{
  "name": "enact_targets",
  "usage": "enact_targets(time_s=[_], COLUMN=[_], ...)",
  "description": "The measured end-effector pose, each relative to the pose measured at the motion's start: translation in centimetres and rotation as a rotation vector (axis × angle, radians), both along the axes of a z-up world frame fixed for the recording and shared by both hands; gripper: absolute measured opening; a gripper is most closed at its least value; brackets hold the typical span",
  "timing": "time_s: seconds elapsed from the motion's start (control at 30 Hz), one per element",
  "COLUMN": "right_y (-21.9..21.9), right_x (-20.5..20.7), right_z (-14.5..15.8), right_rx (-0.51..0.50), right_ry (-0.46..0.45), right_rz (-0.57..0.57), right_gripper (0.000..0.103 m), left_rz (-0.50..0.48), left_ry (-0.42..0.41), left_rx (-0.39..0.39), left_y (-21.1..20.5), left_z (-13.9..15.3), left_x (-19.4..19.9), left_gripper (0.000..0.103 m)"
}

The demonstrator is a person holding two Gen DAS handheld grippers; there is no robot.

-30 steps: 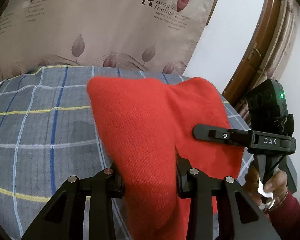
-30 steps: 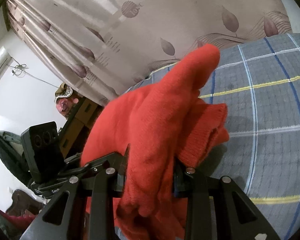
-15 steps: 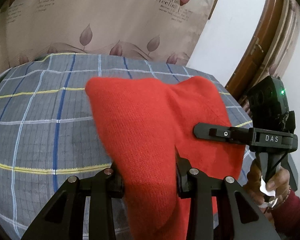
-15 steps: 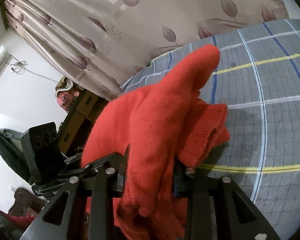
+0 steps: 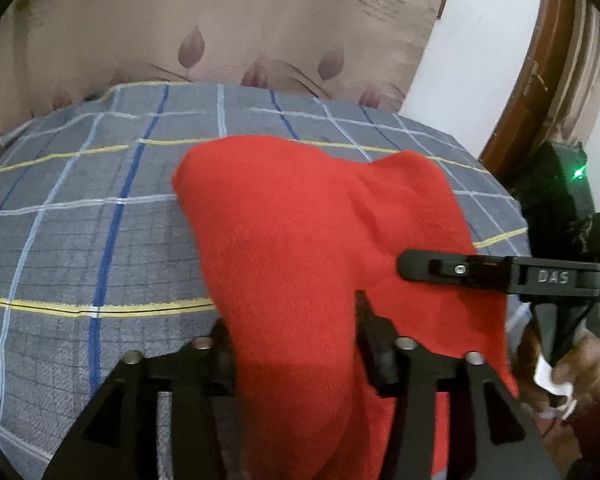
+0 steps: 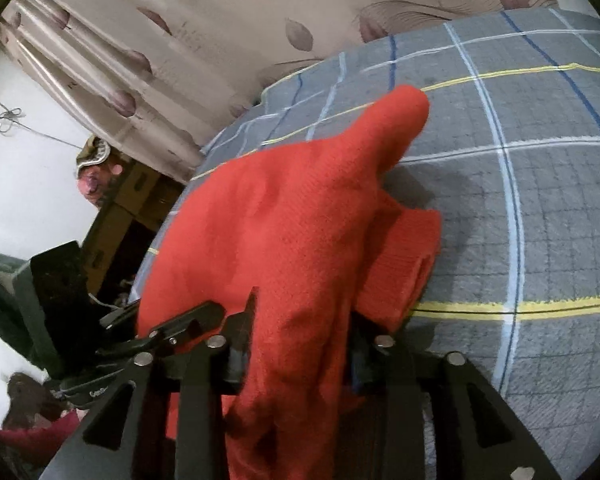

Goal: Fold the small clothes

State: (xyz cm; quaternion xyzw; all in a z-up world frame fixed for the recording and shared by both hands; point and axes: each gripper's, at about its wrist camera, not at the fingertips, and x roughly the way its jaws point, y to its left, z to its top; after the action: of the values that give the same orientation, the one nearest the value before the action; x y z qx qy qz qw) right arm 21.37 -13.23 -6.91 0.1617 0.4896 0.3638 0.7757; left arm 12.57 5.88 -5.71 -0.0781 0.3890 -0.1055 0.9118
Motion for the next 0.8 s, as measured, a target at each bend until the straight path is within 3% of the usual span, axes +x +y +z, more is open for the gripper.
enact_targets(time_s=[0.13,0.2,0.23,0.43,0.57,0.67,0.8], right_y=[-0.7,-1.1,-1.2,-1.5,-1.3,-1.3,-1.3], right_x=[-1.3,-2.7,-3.4,-8.6,-11.2,-11.7,-11.9], right_z=[1.7,3.8,4.6,9.3,10.9,11.4,11.4], right_rx=[-0.053,-0.08,-0.088,-0.151,-0.197,-0.195,-0.195], right_ry=[-0.097,-0.192,-0.23,-0.466,-0.556,-0.567,-0.564], right_rz=[-0.065,-0.099,-0.112,-0.207,-0.248,-0.246,-0.246], right_gripper=[0.052,0.057,0.065,0.098,0.101,0.102,0.102], left_rz=[0.117,0.184,0.202,0.314,0.293,0.249,0.196], left_ry=[-0.111,-0.178,-0.205,-0.373,-0.477,-0.49,-0.483], left_rx=[0.144,0.221,0.236,0.253,0.27,0.288,0.246], left_y=[-0.2,-0.4,-0.3,0.3,0.0,-0.5,-0.9], left_z=[0.9,2.0,2.6,6.8,9.4,10.6,11.4], left_x=[-1.4,-2.3,-2.7,-5.3,-6.8,-7.1,-7.6], left_gripper=[0.086,0.089,0.091,0.102,0.103,0.103,0.103])
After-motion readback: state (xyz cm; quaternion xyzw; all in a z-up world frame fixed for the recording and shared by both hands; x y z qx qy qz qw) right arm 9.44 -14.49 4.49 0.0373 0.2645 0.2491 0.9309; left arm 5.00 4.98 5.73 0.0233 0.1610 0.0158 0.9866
